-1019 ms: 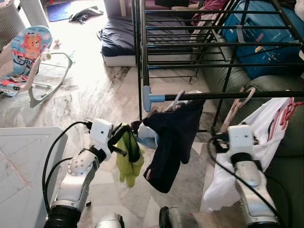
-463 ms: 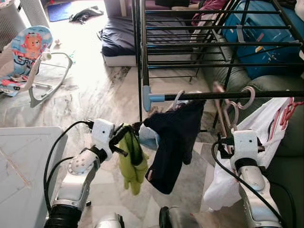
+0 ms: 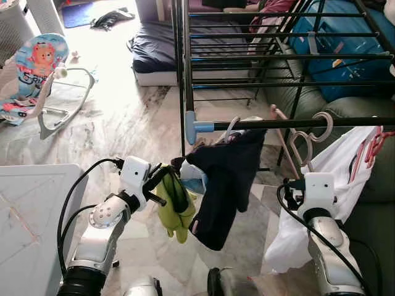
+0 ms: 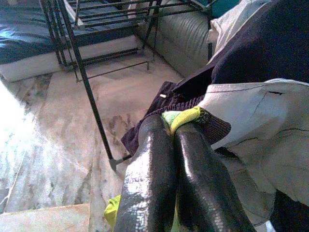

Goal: Hang hanger

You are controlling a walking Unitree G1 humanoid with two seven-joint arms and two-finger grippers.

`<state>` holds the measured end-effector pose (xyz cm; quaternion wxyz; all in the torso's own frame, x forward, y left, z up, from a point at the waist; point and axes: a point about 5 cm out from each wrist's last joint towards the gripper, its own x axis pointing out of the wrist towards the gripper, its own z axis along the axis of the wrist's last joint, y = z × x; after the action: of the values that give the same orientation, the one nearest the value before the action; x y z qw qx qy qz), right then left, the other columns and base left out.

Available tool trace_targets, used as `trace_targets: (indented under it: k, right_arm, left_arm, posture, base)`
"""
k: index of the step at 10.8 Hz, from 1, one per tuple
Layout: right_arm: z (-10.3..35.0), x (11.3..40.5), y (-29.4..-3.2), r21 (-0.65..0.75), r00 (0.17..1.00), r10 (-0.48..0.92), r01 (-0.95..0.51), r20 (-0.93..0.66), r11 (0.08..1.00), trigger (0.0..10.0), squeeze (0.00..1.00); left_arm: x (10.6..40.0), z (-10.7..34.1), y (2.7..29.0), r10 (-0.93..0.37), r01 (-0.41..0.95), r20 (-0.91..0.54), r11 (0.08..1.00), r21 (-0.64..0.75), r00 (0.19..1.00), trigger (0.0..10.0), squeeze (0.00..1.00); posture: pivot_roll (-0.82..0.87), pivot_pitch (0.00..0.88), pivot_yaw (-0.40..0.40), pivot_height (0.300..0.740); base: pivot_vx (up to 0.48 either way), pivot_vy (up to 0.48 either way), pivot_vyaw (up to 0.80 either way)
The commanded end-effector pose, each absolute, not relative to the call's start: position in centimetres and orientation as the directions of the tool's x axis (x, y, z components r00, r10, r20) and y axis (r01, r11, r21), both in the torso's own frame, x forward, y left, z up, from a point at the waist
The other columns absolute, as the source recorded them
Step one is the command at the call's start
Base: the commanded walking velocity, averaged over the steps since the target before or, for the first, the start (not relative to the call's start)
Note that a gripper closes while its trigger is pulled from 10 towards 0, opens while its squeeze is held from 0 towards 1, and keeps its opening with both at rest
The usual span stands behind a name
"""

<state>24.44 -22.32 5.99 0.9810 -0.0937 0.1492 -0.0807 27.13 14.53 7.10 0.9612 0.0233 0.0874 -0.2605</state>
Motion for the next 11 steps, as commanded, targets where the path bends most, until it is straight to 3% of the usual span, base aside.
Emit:
trace_targets:
  k: [1,4,7,8,9,10,11]
  right_arm:
    - [5.9,24.6,-22.5,-0.194,0.936,-0.181,0.126,-0.301,0.973,0.0,0.0]
    - [6.3,25.9,-23.4,-0.192,0.939,-0.167,0.111,-0.302,0.975,0.0,0.0]
    - [6.6,26.9,-23.4,-0.198,0.944,-0.159,0.104,-0.289,0.975,0.7,0.0]
    - [6.6,27.1,-23.5,-0.197,0.944,-0.155,0.099,-0.292,0.975,3.3,0.0]
    - [6.5,27.1,-23.5,-0.197,0.943,-0.15,0.093,-0.297,0.976,8.8,0.0]
    - [6.4,27.1,-23.4,-0.196,0.942,-0.145,0.087,-0.303,0.977,10.0,0.0]
    - [6.5,27.2,-23.4,-0.193,0.943,-0.143,0.087,-0.302,0.977,10.0,0.0]
  left_arm:
    - [27.1,7.4,14.5,-0.504,0.515,-0.176,0.857,0.019,0.846,10.0,0.0]
    - [27.1,7.3,14.3,-0.506,0.517,-0.183,0.856,0.014,0.843,10.0,0.0]
    - [27.0,7.3,14.3,-0.508,0.52,-0.189,0.854,0.015,0.84,10.0,0.0]
    - [26.9,7.1,14.3,-0.513,0.526,-0.197,0.851,0.013,0.835,10.0,0.0]
    - [26.9,7.1,14.3,-0.514,0.527,-0.201,0.85,0.013,0.834,10.0,0.0]
    - [26.9,7.1,14.3,-0.515,0.529,-0.203,0.849,0.013,0.832,10.0,0.0]
    - [26.9,7.0,14.4,-0.518,0.533,-0.21,0.846,0.016,0.829,10.0,0.0]
  posture:
    - [-0.08,0.114,0.001,0.74]
    - [-0.08,0.109,-0.001,0.74]
    - [-0.07,0.106,-0.003,0.74]
    - [-0.07,0.105,-0.003,0.74]
    - [-0.07,0.105,-0.003,0.74]
    - [-0.07,0.105,-0.003,0.74]
    - [-0.07,0.105,-0.003,0.74]
  base:
    - [0.0,0.0,0.0]
    - [0.0,0.0,0.0]
    - [0.0,0.0,0.0]
    - [0.0,0.0,0.0]
    - [0.0,0.0,0.0]
    - [0.0,0.0,0.0]
    - [0.0,0.0,0.0]
